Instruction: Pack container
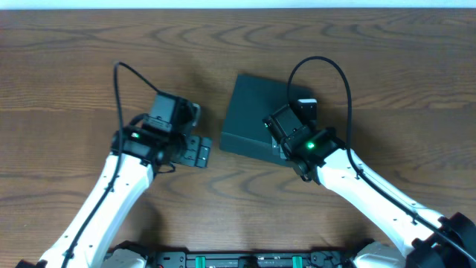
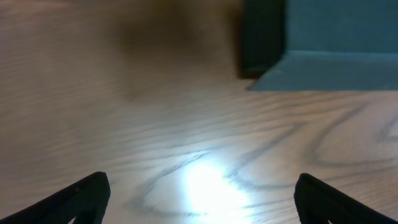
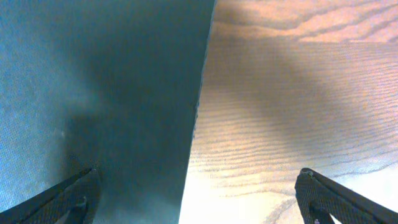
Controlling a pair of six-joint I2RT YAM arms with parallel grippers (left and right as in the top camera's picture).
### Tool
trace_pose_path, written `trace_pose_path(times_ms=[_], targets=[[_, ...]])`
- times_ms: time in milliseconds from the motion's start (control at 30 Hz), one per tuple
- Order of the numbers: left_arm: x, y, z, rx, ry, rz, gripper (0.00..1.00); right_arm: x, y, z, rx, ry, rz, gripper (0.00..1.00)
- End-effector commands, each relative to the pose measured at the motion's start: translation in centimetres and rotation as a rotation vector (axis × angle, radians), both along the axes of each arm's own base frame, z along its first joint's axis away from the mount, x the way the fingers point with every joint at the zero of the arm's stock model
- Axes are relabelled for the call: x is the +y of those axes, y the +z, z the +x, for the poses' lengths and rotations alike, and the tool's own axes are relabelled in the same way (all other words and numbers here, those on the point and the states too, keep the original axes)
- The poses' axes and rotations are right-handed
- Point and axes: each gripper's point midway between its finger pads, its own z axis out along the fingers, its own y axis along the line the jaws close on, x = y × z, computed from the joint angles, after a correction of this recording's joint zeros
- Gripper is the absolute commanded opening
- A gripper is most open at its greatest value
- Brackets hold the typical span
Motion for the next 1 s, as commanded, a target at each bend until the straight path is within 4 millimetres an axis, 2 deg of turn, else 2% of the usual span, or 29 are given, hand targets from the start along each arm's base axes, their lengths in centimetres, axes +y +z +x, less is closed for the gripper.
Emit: trace_pose_path(times_ms=[0,200,467,633,767,967], targets=[[-1.8,-1.4,-0.8,0.029,-0.055,-0.009,0.96,-0.2,0.5,0.7,-0.044,-0.026,-0.018,0.99],[-4.0,-3.5,-1.2,0.06,-0.13,0.019,0.96,0.4,0.7,1.6,-0.08,-0.027,0.01,0.99],[-4.0,-4.2,-1.4,0.082,-0.122,0.028,0.96,0.1,-1.1,2.2,-0.045,-0.047,-0.003,0.99],[-3.4,-5.2,-1.5,0.077,-0.118,0.055,0.96,0.2,-1.5,2.4,-0.042,-0.046,-0.002,0.99],[-3.3,-6.1,-1.0,0.057,-0.112,0.063,0.96,0.2,-1.5,2.3,-0.041,-0.046,-0.002,0.99],[-4.5,-8.3,0.5,0.027,-0.13,0.05,0.96,0.2,-1.5,2.3,-0.041,-0.046,-0.003,0.99]])
